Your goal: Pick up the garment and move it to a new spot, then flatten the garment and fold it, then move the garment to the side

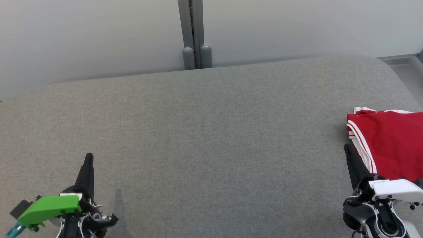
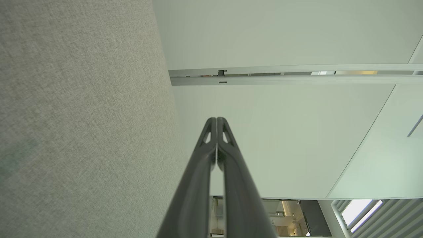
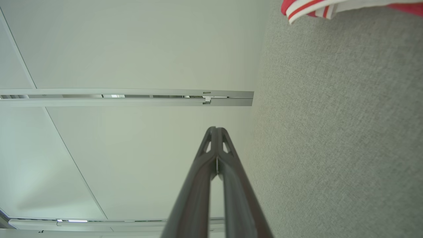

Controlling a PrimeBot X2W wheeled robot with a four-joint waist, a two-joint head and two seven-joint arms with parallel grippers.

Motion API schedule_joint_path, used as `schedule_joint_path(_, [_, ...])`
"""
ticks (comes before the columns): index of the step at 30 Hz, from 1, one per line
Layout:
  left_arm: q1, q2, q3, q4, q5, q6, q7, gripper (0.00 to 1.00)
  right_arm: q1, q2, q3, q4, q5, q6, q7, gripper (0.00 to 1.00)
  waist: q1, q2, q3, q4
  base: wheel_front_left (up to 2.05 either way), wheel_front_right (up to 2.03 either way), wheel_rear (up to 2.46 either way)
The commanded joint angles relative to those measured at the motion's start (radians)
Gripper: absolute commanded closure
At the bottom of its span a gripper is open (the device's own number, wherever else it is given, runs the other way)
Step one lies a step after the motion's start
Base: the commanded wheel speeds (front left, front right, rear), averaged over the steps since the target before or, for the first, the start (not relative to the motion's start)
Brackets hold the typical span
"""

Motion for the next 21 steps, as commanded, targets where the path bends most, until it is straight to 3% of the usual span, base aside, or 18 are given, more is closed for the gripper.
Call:
schedule_joint_path(1, [-0.009, 0.007, 0.002, -0.002, -0.003, -0.007, 0.005, 1.0, 0.01, -0.005, -0.002, -0.005, 0.003, 0.0, 0.003, 1.0, 0.0, 0.0, 0.0, 0.0, 0.0, 0.0, 0.0])
schedule_joint_path(21, [-0.009, 0.007, 0.002, -0.002, -0.003, -0.007, 0.005, 1.0, 0.01, -0.005, -0.002, -0.005, 0.003, 0.0, 0.003, 1.0, 0.0, 0.0, 0.0, 0.0, 0.0, 0.0, 0.0])
